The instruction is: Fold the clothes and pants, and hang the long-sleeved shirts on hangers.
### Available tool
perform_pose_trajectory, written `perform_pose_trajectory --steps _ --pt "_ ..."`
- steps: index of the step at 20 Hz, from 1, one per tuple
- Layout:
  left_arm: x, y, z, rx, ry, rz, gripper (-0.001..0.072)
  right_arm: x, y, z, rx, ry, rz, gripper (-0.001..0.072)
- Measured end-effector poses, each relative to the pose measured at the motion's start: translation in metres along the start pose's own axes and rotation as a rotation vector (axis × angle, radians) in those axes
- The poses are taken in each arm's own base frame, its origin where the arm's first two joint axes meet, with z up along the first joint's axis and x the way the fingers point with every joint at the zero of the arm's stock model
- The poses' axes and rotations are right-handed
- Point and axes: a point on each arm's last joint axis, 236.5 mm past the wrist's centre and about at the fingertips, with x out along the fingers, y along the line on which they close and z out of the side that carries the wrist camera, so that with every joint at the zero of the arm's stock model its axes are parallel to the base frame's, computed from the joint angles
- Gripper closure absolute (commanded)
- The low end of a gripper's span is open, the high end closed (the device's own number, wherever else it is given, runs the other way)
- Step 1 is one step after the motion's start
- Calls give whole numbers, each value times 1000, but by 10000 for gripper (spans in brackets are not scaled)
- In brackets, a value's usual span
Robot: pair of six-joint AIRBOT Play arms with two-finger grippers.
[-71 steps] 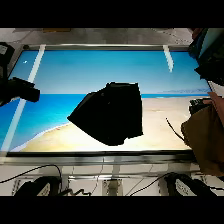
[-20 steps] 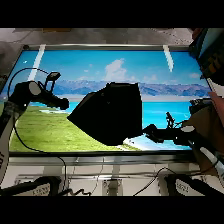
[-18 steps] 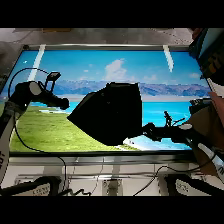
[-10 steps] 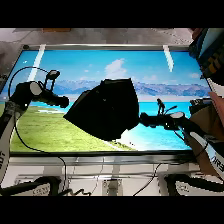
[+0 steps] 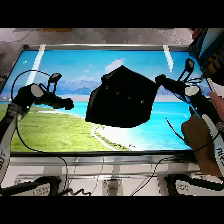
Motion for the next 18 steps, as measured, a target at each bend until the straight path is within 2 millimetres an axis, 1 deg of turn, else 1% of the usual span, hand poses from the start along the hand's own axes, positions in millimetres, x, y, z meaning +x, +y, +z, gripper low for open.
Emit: perform_pose_trajectory --steps 1,2,3,4,5,7,10,12,14,15,16,18 --pt "4 -5 -5 -23 6 -26 213 -1 -5 9 -2 -26 -13 245" --pt "9 -10 -10 -47 16 -52 213 -3 -9 13 -1 -30 -19 264" --pt "14 -14 -17 -68 28 -73 213 -4 -15 15 2 -28 -25 265" --pt "20 -19 -22 -92 41 -98 211 -7 -21 13 8 -4 -28 268" --pt "26 -24 -28 -116 55 -123 195 -9 -28 7 10 37 -27 268" --pt "40 -38 -37 -161 89 -179 5 -18 -43 -16 19 161 -24 252" --pt "64 -56 -45 -193 126 -234 13 -42 -67 -66 18 399 -31 253" --pt "78 -68 -52 -172 149 -261 16 -60 -81 -93 18 529 -44 253" --pt "90 -78 -54 -156 155 -280 30 -71 -87 -107 21 602 -50 258" --pt "95 -82 -53 -153 150 -286 87 -75 -88 -111 25 625 -48 258" --pt "99 -85 -53 -145 144 -288 172 -78 -90 -115 28 641 -50 258" --pt "106 -91 -51 -144 130 -291 181 -83 -92 -122 35 672 -51 259"
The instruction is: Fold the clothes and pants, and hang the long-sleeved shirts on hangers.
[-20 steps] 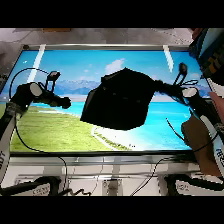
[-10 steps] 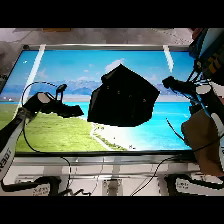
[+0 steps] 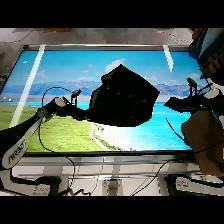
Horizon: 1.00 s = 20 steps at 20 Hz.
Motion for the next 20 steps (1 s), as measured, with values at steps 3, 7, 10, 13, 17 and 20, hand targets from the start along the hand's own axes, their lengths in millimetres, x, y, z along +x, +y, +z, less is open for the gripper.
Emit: perform_pose_trajectory --steps 3,7,10,13,17,20 --pt "9 -7 3 26 -18 -2 512 11 -4 -27 26 79 12 257" --pt "16 -18 -2 69 -3 -13 690 37 5 -81 78 197 99 144" --pt "18 -22 -3 74 -3 -19 690 55 22 -99 55 203 157 145" --pt "17 -25 -6 73 10 -30 689 74 31 -97 19 160 142 146" --pt "17 -28 -12 74 35 -44 689 98 32 -82 103 120 112 224" --pt "16 -31 -17 72 55 -57 689 107 25 -63 125 73 72 675"
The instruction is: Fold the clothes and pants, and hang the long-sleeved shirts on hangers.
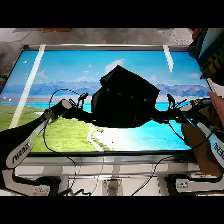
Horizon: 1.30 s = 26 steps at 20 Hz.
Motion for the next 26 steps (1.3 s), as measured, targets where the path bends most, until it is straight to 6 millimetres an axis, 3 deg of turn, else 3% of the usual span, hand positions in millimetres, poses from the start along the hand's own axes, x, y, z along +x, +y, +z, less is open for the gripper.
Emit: perform_pose_trajectory --steps 4,7,10,12,14,17,20,23,26 --pt "-11 -9 5 42 -15 -8 690 -9 18 17 -36 -4 29 675" --pt "-44 -31 24 141 -92 -20 690 -34 53 19 -139 42 105 675" --pt "-114 -61 58 245 -266 -13 689 -86 104 27 -269 11 191 675" --pt "-178 -83 75 313 -420 8 690 -135 148 32 -359 -70 263 675" --pt "-249 -112 78 388 -585 34 690 -193 199 26 -446 -171 363 675" --pt "-351 -168 51 522 -839 77 690 -283 271 -9 -543 -323 541 675" --pt "-438 -223 0 648 -1106 117 693 -353 320 -67 -609 -415 685 675" --pt "-499 -257 -50 684 -1328 131 694 -392 345 -112 -613 -462 762 675" --pt "-518 -250 -65 605 -1392 166 694 -390 346 -124 -531 -461 758 675"
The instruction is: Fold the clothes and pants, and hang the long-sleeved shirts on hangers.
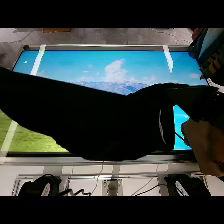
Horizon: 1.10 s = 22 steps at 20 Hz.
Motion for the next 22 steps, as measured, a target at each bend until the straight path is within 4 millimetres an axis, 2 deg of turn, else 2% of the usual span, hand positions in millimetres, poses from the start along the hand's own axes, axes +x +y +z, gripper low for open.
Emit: perform_pose_trajectory --steps 2,4,6,9,10,12,14,16,19,22 --pt "13 18 -21 -56 70 48 693 13 -27 -9 82 0 -55 674" --pt "44 37 -64 -133 200 66 692 38 -71 -20 180 -8 -124 674" --pt "84 53 -126 -216 363 59 691 65 -123 -31 267 -33 -204 674" --pt "146 62 -227 -272 572 27 692 98 -214 -38 369 -127 -354 675" --pt "163 62 -259 -289 622 21 692 104 -241 -37 388 -168 -402 674" --pt "186 56 -311 -323 697 6 692 109 -292 -40 419 -227 -495 675" --pt "196 43 -346 -358 757 -16 692 104 -334 -45 448 -252 -578 675" --pt "194 26 -370 -386 828 -54 691 87 -367 -47 470 -255 -648 675" --pt "172 -2 -400 -437 982 -125 691 50 -407 -57 500 -192 -749 675" --pt "143 -33 -430 -502 1146 -184 690 9 -430 -81 513 -45 -845 675"
